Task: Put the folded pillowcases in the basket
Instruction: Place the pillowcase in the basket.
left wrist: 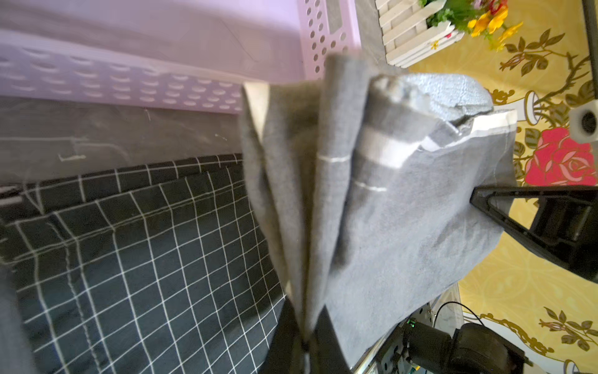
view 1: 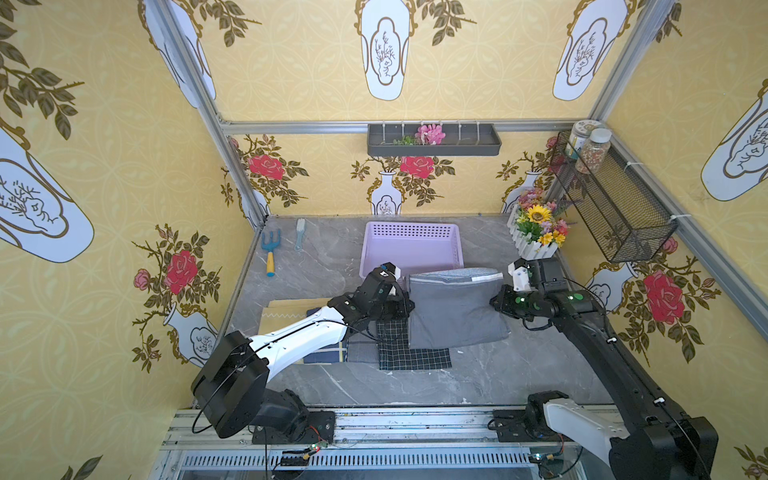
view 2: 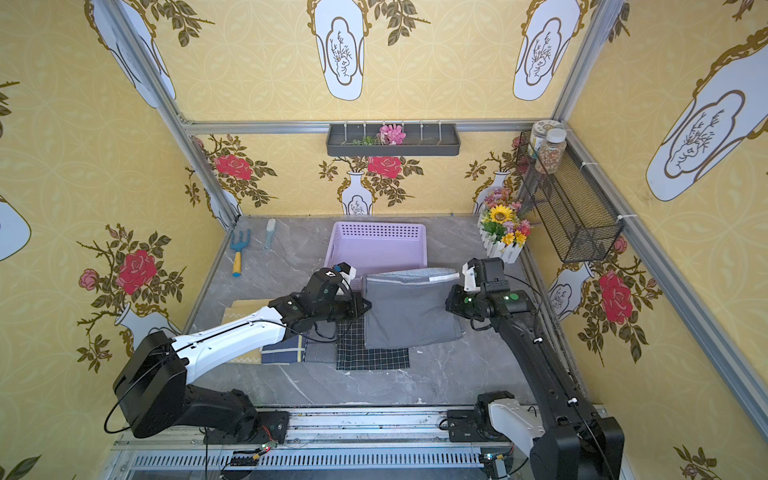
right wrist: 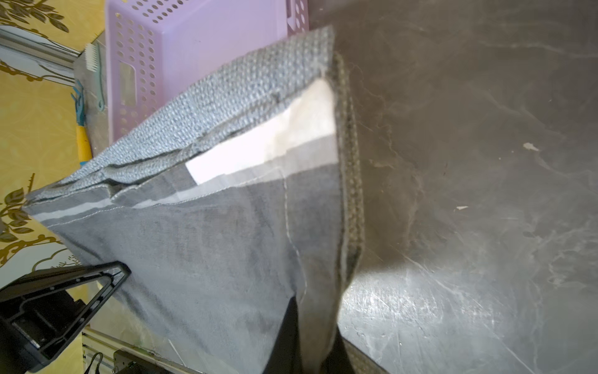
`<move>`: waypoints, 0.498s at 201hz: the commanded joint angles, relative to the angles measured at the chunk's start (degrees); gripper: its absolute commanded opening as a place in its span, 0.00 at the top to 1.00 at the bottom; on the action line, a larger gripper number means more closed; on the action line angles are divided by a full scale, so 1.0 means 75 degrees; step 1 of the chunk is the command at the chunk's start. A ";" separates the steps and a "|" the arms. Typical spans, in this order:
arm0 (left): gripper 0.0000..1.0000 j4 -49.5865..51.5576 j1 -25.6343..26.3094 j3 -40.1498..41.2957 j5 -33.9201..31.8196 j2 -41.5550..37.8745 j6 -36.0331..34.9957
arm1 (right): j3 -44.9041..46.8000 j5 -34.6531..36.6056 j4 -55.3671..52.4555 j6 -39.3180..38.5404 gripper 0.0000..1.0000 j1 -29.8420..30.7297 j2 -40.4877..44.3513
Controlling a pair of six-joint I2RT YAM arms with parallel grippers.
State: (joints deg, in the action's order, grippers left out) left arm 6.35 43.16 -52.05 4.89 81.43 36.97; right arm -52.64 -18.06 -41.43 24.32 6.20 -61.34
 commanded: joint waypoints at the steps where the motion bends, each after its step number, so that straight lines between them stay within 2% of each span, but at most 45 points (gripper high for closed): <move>1: 1.00 0.0318 -0.0224 -0.0348 -0.0112 0.0052 -0.0524 | -0.0305 0.0084 0.0654 0.0192 1.00 0.0233 -0.0142; 40: 1.00 0.0695 -0.0763 -0.1174 -0.0101 0.0319 -0.1249 | -0.0869 0.0540 0.1419 0.0363 1.00 0.0872 -0.0786; 100: 1.00 0.0922 -0.2005 -0.2120 0.0092 0.0766 -0.2140 | -0.1779 0.0842 0.2505 0.0814 1.00 0.1180 -0.2223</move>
State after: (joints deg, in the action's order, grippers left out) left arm 12.71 31.03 -66.04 4.95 85.91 25.30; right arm -63.20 -14.52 -28.60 28.49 14.22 -74.56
